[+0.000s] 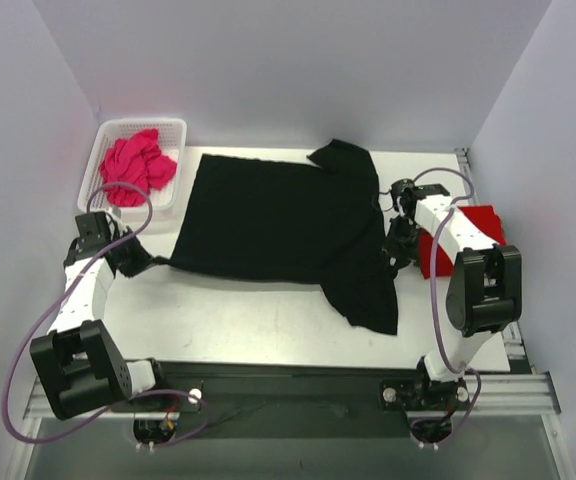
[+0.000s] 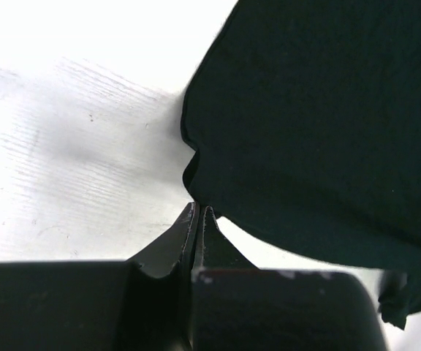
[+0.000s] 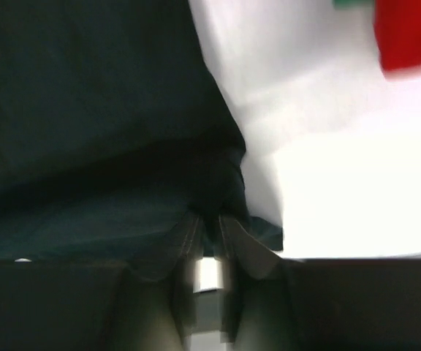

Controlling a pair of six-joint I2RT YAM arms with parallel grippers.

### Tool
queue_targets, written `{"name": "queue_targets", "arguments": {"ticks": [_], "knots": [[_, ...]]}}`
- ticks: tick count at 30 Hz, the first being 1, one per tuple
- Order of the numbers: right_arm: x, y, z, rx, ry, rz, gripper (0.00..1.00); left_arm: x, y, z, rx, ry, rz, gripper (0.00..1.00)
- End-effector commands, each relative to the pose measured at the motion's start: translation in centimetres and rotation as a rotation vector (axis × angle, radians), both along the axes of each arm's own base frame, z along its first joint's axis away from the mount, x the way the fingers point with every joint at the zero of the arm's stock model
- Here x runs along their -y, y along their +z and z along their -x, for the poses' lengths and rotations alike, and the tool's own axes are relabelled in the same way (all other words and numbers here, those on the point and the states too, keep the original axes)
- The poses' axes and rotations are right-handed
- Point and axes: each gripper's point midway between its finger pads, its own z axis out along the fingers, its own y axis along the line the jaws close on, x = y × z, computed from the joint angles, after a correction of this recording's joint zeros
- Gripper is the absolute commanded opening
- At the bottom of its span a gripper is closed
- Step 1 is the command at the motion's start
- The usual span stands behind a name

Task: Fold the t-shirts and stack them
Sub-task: Flatten out the tshirt

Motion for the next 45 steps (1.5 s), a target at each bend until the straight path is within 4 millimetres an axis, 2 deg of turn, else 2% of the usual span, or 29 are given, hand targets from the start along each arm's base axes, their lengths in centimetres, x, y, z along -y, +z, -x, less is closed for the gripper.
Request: {"name": "queue_targets", "arguments": {"ticks": [1,4,6,8,9,13,16,19,23,28,45], "knots": [[0.6,0.2,-0.4,-0.047,0.029,0.036,0.27,-0.1,1.4,-1.8,0.077,-0.047,0.002,0.00],[0.1,1.6,0.1,0.000,0.031,0.014,0.43,0.1,1.5,-1.9,0.082,-0.061,0.003,0.00],[0.1,1.2,1.9,-0.022,0.022,0.007,0.47,0.2,1.4,-1.9,0.084,-0.068,0.007,0.00],[-0.1,1.3,3.5,-0.025,0.002,-0.011,0.47,0.3,1.3,-1.9,0.086,-0.069,0.015,0.00],[0.0,0.4,5.3,-0.068,-0.006,-0.013,0.47,0.3,1.2,-1.9,0.085,-0.067,0.015,0.00],[-0.3,-0.2,8.7,-0.085,-0.050,-0.027,0.45,0.5,1.2,-1.8,0.089,-0.072,0.014,0.00],[-0.3,-1.0,10.8,-0.116,-0.084,-0.024,0.44,0.7,0.9,-1.8,0.084,-0.073,0.026,0.00],[-0.2,-1.7,12.0,-0.139,-0.106,-0.012,0.44,0.9,0.7,-1.8,0.079,-0.079,0.032,0.00],[0.1,-2.9,13.1,-0.183,-0.118,0.013,0.41,1.1,0.6,-1.8,0.082,-0.081,0.039,0.00],[0.0,-4.2,13.5,-0.199,-0.131,0.011,0.39,1.4,0.4,-1.7,0.078,-0.087,0.050,0.00],[-0.7,-6.5,14.8,-0.264,-0.120,0.031,0.36,1.9,0.5,-1.7,0.082,-0.099,0.060,0.00]]}}
